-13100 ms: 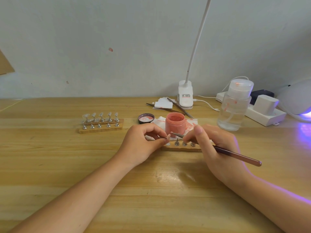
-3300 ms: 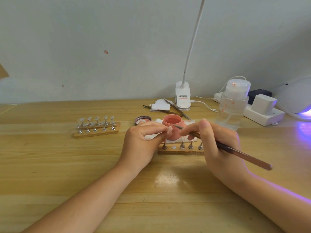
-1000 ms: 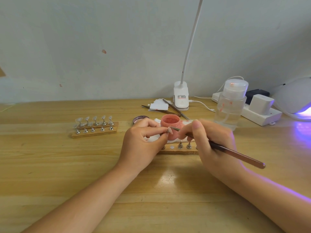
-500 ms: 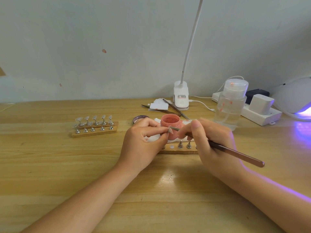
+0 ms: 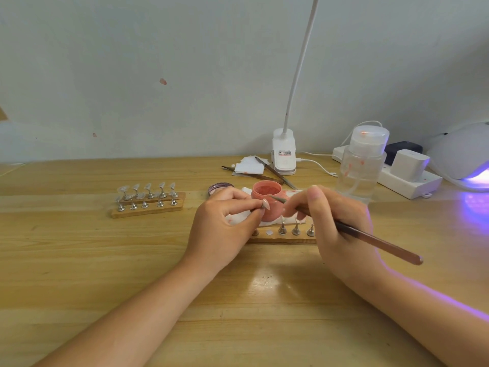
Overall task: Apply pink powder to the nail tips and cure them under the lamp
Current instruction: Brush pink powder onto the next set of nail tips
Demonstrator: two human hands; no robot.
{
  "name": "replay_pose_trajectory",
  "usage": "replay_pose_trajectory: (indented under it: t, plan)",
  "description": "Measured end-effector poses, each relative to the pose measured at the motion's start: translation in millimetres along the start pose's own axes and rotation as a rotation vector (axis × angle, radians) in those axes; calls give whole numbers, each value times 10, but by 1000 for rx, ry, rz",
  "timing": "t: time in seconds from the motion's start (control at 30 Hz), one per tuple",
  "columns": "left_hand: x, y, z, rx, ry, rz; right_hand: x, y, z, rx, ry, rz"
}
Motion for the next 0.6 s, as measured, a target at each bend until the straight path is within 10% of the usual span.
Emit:
replay_pose_trajectory:
  t: [0.6]
  plan:
    - [-21, -6, 18, 14, -10, 28, -39, 16, -26, -28, 88, 46]
Point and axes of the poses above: each hand's wrist, its own y-axis towards the middle knuckle, its own z-axis out of the palm, x = y × z, the point moved 10 cm from there along y, towards the middle knuckle, and after that the axes turned 15 degrees about y, right-handed, at the moved point
